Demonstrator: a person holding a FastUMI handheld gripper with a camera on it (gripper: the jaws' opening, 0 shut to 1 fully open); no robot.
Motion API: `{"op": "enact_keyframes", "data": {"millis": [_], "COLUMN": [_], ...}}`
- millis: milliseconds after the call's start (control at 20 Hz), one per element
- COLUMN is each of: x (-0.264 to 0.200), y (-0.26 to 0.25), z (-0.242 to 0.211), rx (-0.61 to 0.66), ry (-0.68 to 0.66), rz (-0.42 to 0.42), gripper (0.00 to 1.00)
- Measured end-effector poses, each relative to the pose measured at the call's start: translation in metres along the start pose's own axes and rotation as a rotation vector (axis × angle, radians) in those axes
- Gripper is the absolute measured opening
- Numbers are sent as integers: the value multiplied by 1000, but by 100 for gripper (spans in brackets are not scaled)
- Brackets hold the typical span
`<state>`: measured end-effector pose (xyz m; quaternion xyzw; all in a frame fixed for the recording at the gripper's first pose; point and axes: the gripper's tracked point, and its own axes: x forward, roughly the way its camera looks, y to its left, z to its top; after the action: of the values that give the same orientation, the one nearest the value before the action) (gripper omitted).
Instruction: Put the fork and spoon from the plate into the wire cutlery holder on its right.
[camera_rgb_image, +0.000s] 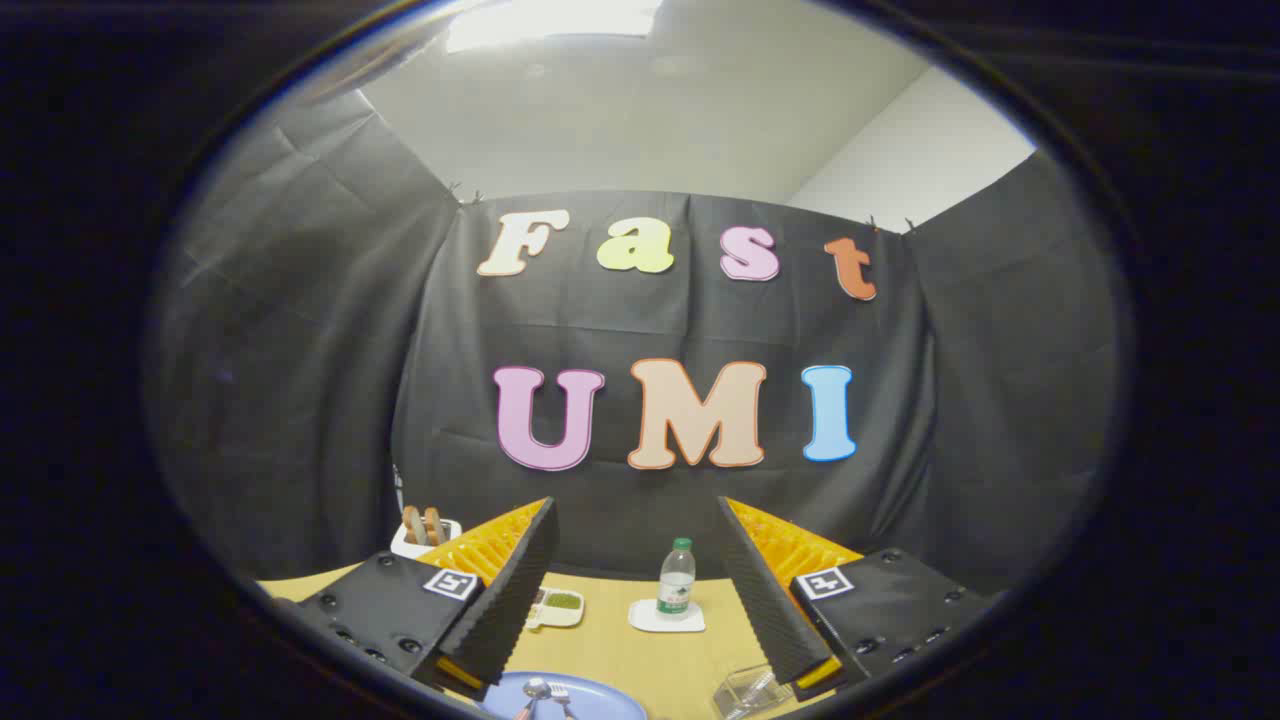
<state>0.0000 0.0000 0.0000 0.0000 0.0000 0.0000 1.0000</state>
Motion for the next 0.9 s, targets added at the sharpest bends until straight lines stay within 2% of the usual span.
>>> {"op": "enact_keyframes", "data": {"millis": [900], "x": [11], "y": [15], "z": [-12], "rx": [-7], "ry": [37], "rz": [37], "gripper": [99]}}
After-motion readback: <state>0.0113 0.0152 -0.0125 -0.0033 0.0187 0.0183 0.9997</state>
